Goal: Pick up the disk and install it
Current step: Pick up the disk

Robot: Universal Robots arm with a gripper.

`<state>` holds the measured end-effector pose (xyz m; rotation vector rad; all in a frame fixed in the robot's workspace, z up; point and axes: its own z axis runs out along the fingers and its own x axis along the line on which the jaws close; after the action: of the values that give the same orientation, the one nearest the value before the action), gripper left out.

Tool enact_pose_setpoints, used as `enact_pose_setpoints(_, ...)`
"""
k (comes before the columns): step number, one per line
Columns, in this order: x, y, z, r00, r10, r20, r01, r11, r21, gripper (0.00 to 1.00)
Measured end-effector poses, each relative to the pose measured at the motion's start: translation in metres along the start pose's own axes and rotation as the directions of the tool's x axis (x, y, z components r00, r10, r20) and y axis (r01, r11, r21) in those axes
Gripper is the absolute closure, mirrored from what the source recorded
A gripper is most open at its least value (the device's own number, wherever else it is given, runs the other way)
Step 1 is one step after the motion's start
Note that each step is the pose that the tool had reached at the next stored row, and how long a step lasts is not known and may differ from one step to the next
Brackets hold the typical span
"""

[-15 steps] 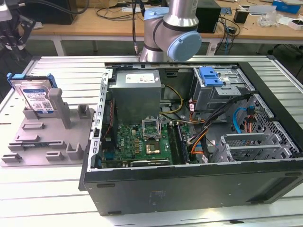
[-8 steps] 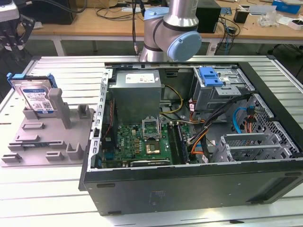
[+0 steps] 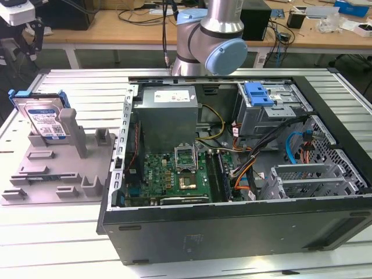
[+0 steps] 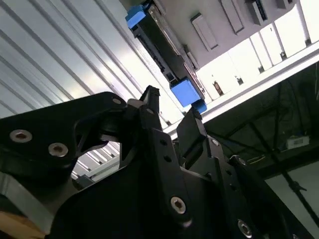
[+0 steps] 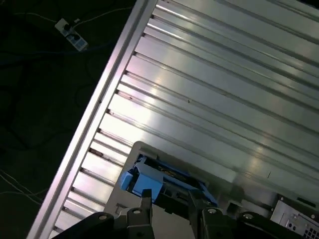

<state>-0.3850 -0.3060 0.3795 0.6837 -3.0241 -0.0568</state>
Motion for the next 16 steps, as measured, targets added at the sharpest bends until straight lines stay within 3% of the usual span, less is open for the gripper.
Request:
enact_pose_setpoints(1,0.0,0.0,0.0002,0.9998,-0.018,-0.0011,0.018,0.9998,0.0005,0.58)
enact_pose_setpoints(4,0.0,0.0,0.0008,0.9968,-0.08,-0.0044,0.08,0.9968,0.002,0.58)
enact_pose_setpoints(7,0.0,0.0,0.0013,0.9902,-0.14,-0.0077,0.14,0.9902,0.0034,0.58)
enact_pose_setpoints(8,0.0,-0.0001,0.0014,0.9874,-0.158,-0.0086,0.158,0.9875,0.0038,0.58)
enact_pose_setpoints(10,0.0,-0.0001,0.0019,0.9766,-0.215,-0.0116,0.215,0.9767,0.005,0.5)
enact_pose_setpoints(12,0.0,-0.0001,0.002,0.966,-0.258,-0.0142,0.258,0.9661,0.0057,0.5)
enact_pose_setpoints(16,0.0,-0.0001,0.0021,0.9609,-0.276,-0.0153,0.277,0.961,0.0059,0.5)
